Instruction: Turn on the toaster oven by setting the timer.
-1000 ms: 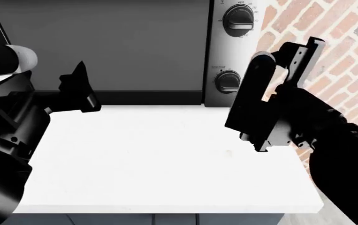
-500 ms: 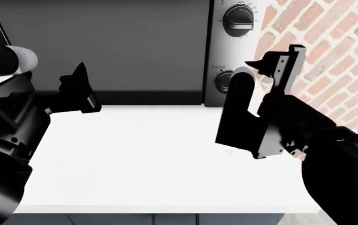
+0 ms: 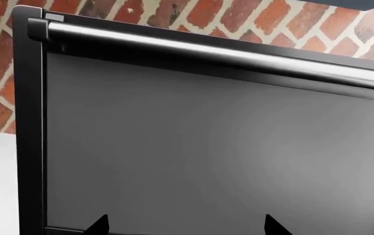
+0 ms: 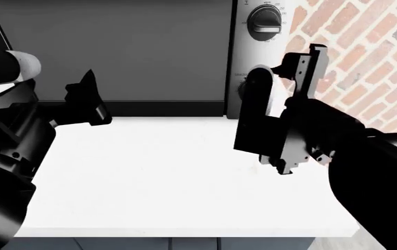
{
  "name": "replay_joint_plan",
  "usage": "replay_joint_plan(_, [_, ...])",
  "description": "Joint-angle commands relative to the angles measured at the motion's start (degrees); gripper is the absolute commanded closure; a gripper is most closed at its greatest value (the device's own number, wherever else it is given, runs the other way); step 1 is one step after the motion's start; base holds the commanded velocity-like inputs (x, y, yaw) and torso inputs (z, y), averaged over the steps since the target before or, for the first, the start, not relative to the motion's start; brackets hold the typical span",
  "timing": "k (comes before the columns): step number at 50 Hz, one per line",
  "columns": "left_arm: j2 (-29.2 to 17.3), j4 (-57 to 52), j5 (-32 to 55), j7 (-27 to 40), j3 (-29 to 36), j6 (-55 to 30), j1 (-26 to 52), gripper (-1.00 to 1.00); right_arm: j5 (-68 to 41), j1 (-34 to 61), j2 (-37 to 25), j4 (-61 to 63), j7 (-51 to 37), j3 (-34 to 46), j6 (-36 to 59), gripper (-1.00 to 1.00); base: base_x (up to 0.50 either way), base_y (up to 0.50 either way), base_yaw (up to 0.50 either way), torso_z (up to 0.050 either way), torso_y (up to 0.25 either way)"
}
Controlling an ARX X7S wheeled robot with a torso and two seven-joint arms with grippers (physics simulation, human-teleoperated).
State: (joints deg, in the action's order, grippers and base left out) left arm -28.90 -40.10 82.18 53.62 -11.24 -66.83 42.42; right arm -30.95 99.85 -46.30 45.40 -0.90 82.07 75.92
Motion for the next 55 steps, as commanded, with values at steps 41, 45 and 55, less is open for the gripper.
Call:
replay_joint_plan(41, [-0.9, -0.2, 0.8, 0.4, 0.9, 1.8, -0.8, -1.0, 2.3, 0.1, 9.5, -4.9, -3.7, 7.8, 7.2, -1.0, 0.0, 0.0, 0.0, 0.0, 0.0])
replay_joint_plan(45, [-1.0, -0.2, 0.8, 0.4, 0.9, 2.0, -0.9, -1.0, 2.5, 0.0, 9.9, -5.3, -3.8, 9.2, 7.2, -1.0, 0.0, 0.0, 0.0, 0.0, 0.0])
replay_joint_plan(55, [-1.3, -0.1, 1.1, 0.7, 0.9, 2.3, -0.9, -1.0, 2.8, -0.2, 10.3, -6.1, -3.9, 11.0, 7.0, -1.0, 0.0, 0.0, 0.0, 0.0, 0.0])
